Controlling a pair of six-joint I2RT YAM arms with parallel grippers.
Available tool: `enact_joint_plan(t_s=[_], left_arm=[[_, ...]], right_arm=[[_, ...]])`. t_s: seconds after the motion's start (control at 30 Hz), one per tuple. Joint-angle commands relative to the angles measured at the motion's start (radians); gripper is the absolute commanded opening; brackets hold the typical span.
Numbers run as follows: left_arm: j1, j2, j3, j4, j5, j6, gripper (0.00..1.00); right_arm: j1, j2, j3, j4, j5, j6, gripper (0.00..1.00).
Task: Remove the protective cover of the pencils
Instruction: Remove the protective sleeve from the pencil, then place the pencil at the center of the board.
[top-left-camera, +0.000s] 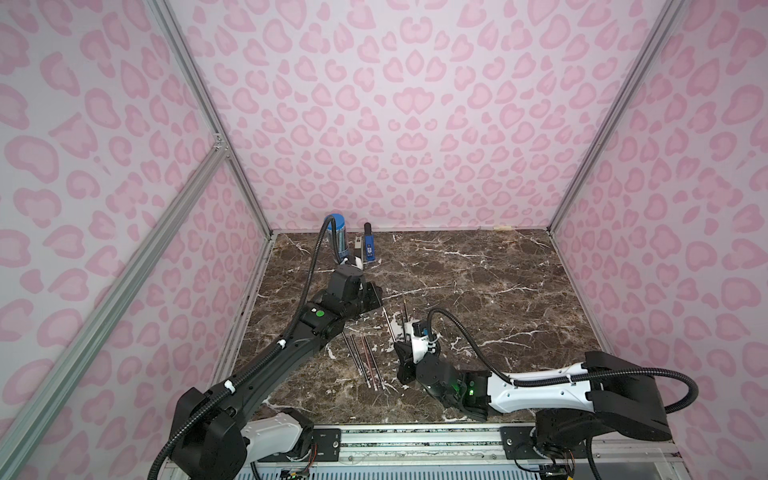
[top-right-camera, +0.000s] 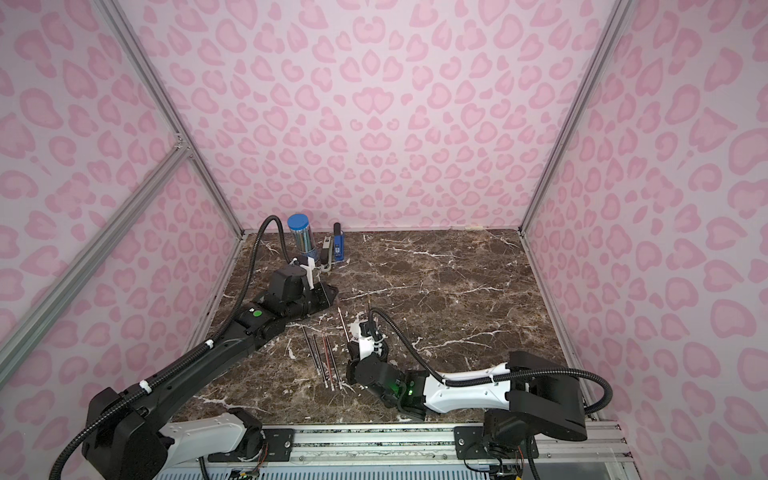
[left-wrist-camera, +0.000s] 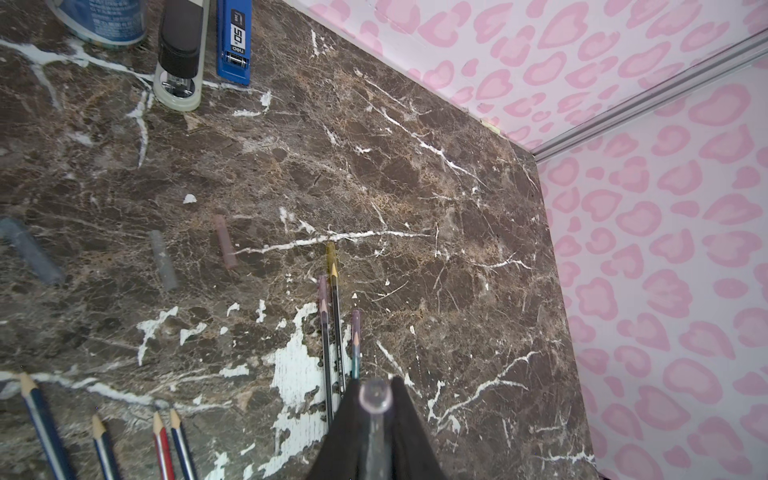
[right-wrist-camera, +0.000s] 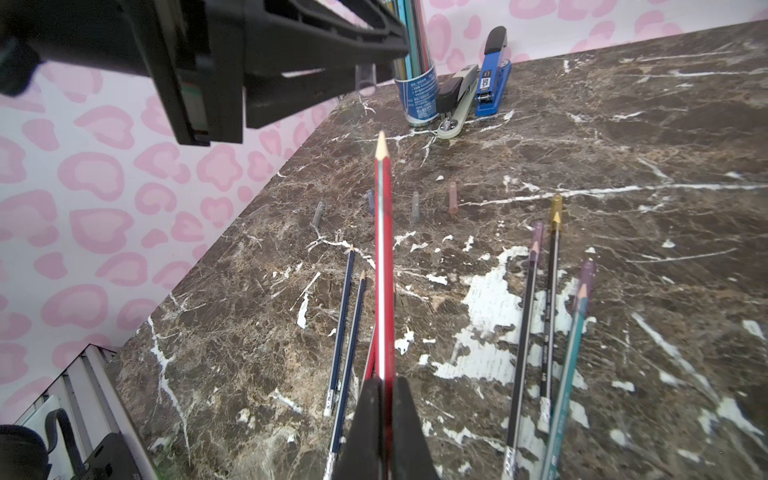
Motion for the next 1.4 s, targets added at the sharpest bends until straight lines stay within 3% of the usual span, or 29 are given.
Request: enact_joint_plan(t_s=[0.0, 0.2, 0.77, 1.37], left_arm=[[0.014, 0.014, 0.016, -0.001, -0.020, 0.018, 0.18], [0.041, 0.046, 0.032, 0.001, -0.012, 0.022, 0.17], [0.076, 0.112, 0.067, 0.003, -0.008, 0.043, 0.16], [0.088, 0.111, 0.065, 0.002, -0.001, 0.052, 0.16]], right_arm=[[0.005, -0.006, -0.025, 0.019, 0.028, 0.033, 0.06], [0.014, 0.017, -0.037, 0.029, 0.037, 0.058, 0.06], [0.015, 0.353, 0.137, -0.054, -0.018, 0.181, 0.03], [-0.030, 0.456, 0.180, -0.121, -0.020, 0.238, 0.04]])
